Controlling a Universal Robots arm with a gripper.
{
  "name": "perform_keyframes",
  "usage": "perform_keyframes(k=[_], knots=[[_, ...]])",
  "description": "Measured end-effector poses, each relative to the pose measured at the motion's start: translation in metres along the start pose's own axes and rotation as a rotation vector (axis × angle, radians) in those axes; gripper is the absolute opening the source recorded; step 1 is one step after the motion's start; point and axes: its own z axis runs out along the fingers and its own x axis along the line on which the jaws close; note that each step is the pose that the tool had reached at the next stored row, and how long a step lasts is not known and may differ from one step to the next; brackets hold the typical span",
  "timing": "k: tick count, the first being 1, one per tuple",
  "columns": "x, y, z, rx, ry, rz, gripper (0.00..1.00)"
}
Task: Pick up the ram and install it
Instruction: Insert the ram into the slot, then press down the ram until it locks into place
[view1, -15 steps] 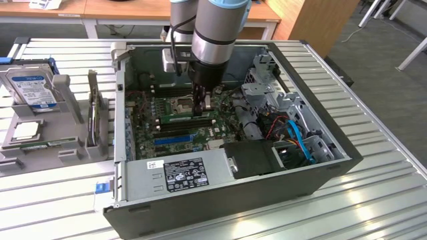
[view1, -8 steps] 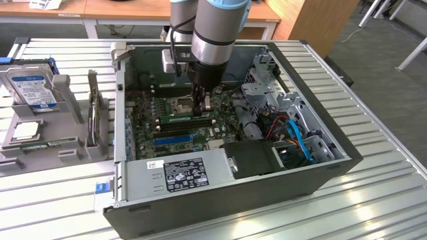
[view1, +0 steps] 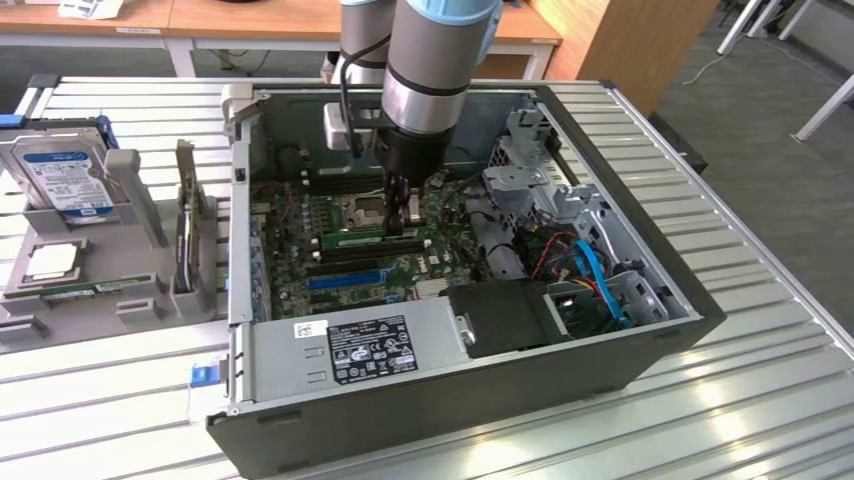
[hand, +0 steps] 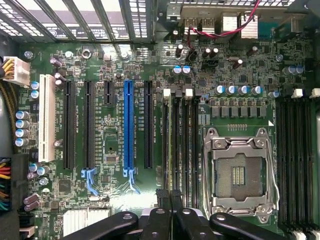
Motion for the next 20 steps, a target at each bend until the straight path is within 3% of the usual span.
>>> perform_keyframes(k=[20], knots=[[0.0000,-0.0002,0.0018,-0.0025,0.0014,0.000,0.12]])
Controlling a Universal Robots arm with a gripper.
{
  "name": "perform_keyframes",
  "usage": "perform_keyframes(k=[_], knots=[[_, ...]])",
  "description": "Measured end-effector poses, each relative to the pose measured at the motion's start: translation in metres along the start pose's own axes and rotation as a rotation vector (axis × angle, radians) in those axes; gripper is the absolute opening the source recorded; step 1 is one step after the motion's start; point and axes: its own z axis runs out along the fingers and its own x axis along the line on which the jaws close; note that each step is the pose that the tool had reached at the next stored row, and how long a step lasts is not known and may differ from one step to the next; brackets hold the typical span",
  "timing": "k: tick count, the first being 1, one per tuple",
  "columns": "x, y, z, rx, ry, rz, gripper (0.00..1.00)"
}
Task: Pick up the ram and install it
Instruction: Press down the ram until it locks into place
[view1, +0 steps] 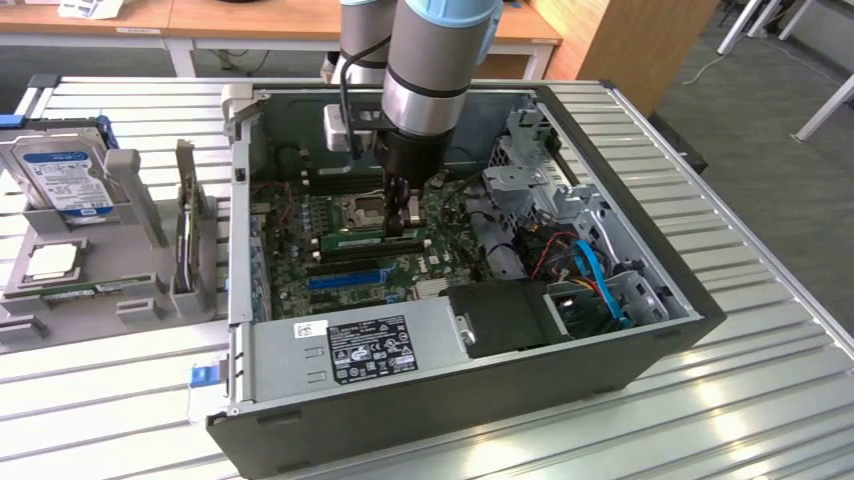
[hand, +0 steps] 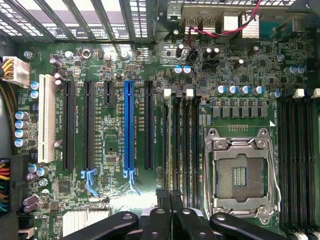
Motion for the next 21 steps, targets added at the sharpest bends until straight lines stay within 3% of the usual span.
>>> perform_keyframes(k=[14,21], knots=[[0.0000,0.0000,0.0000,-0.0007,0.0010,-0.017,0.12],[0.0000,-0.0006,0.0000,-0.0066,0.0011,-0.016,0.12]])
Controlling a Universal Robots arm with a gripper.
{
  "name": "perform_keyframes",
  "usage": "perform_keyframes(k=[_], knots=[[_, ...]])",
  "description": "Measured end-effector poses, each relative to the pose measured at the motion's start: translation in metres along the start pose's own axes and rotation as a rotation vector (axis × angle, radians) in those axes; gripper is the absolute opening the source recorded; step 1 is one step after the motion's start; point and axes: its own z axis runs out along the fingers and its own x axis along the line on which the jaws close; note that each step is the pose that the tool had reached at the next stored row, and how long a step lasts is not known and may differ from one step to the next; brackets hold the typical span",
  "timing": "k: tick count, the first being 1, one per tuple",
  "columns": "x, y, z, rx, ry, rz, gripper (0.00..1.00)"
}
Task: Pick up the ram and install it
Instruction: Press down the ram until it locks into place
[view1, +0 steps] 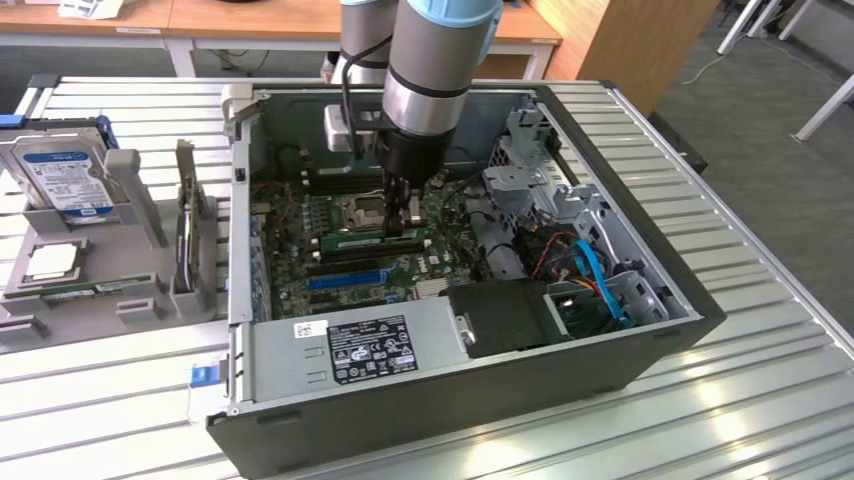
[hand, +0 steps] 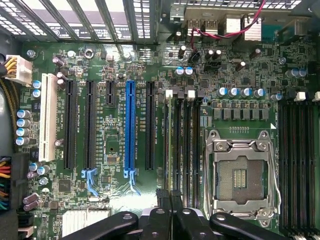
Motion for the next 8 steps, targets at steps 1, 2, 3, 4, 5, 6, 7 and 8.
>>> perform_keyframes(k=[1,2,3,4,5,6,7,8], knots=[[0.0000,-0.0001,0.0000,-0.0001,0.0000,0.000,0.12],[0.0000,-0.0001,0.0000,-0.0002,0.0000,0.000,0.12],[0.0000,-0.0001,0.0000,-0.0002,0.0000,0.000,0.12],[0.0000,-0.0001,0.0000,-0.0001,-0.0001,0.000,0.12],[0.0000,-0.0001,0.0000,-0.0001,0.0000,0.000,0.12],[0.0000,-0.0003,0.0000,-0.0002,-0.0001,0.000,0.12],[0.0000,-0.0004,0.0000,-0.0004,-0.0001,0.001,0.12],[0.0000,-0.0005,0.0000,-0.0004,-0.0001,0.002,0.12]])
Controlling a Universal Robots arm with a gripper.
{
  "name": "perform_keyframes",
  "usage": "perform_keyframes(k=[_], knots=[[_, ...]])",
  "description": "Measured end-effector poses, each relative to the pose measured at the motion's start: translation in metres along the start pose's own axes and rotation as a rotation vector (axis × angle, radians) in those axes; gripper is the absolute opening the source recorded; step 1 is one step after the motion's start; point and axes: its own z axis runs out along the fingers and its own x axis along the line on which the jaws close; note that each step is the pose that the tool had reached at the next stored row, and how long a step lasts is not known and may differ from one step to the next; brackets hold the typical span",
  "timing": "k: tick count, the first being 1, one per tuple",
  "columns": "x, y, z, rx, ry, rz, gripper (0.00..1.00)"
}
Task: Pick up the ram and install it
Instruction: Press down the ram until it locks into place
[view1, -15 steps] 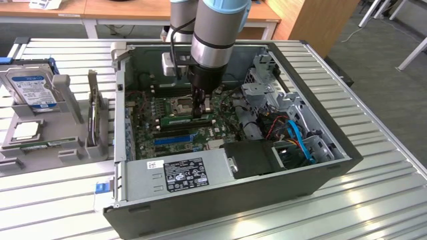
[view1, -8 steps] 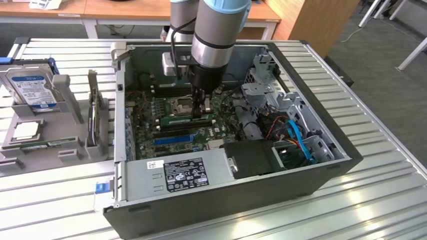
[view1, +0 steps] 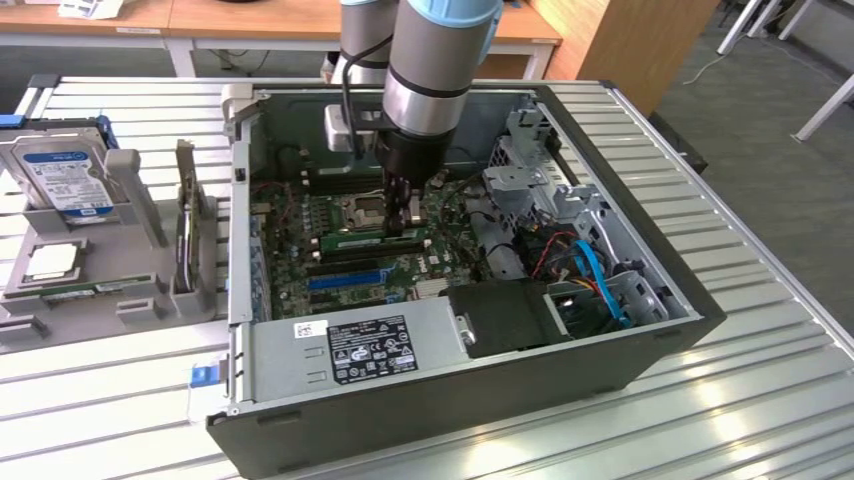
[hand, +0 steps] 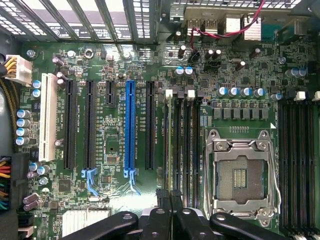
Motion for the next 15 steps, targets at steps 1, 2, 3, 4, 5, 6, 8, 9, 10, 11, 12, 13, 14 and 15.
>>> perform_keyframes(k=[1,2,3,4,5,6,8,9,10,11,12,13,14,15], knots=[[0.0000,-0.0001,0.0000,0.0000,-0.0002,0.002,0.12],[0.0000,-0.0002,0.0000,0.0001,-0.0004,0.005,0.12],[0.0000,-0.0002,0.0000,0.0002,-0.0006,0.008,0.12],[-0.0001,-0.0002,0.0001,0.0002,-0.0007,0.010,0.12],[-0.0001,-0.0002,0.0000,0.0003,-0.0007,0.011,0.12],[-0.0001,-0.0003,0.0000,0.0003,-0.0007,0.011,0.12],[0.0000,-0.0005,0.0000,-0.0001,-0.0007,0.012,0.12],[0.0000,-0.0008,0.0000,-0.0005,-0.0007,0.013,0.12],[0.0000,-0.0009,-0.0001,-0.0006,-0.0007,0.014,0.12],[0.0000,-0.0010,-0.0001,-0.0007,-0.0007,0.015,0.12],[0.0000,-0.0010,-0.0001,-0.0007,-0.0008,0.016,0.12],[0.0000,-0.0010,-0.0001,-0.0007,-0.0009,0.016,0.12],[0.0000,-0.0010,-0.0001,-0.0007,-0.0009,0.016,0.12],[0.0000,-0.0011,-0.0001,-0.0007,-0.0009,0.016,0.12]])
